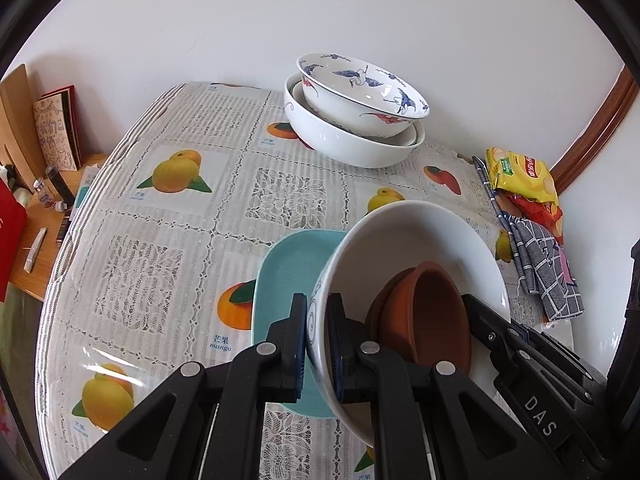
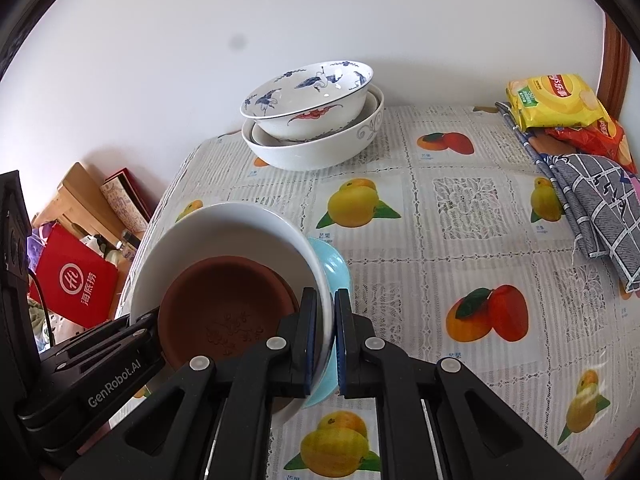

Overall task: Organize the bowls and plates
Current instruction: 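Lift the white bowl with both grippers and carry it over the teal plates, then lower the white bowl onto the teal plate stack with both grippers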

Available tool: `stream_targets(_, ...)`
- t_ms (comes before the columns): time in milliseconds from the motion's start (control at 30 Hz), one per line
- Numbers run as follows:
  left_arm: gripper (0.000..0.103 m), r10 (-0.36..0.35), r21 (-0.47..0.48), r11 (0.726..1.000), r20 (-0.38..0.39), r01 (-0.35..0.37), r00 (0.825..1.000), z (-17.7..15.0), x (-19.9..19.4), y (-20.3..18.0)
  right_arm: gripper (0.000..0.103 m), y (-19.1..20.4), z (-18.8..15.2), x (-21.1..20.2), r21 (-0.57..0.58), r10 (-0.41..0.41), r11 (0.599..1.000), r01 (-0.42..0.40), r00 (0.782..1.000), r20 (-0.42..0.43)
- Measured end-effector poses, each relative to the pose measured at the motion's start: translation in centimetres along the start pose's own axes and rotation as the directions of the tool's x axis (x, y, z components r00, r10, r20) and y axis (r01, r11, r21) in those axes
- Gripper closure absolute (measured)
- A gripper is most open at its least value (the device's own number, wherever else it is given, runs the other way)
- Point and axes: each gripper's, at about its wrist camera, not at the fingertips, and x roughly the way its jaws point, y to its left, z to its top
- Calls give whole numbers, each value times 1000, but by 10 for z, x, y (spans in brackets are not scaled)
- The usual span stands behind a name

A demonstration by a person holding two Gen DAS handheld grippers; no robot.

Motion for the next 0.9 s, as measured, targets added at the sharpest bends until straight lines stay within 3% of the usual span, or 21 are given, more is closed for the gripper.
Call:
stream_targets(500, 93, 40, -8, 999, -40, -41, 998, -4, 27, 15, 94, 2, -6, 35, 3, 11, 1000, -11, 998, -65)
stream_targets(900, 92, 14, -34, 999, -67, -16, 998, -1, 42, 25, 94, 4, -3, 48, -20, 0, 1000, -2, 997, -76)
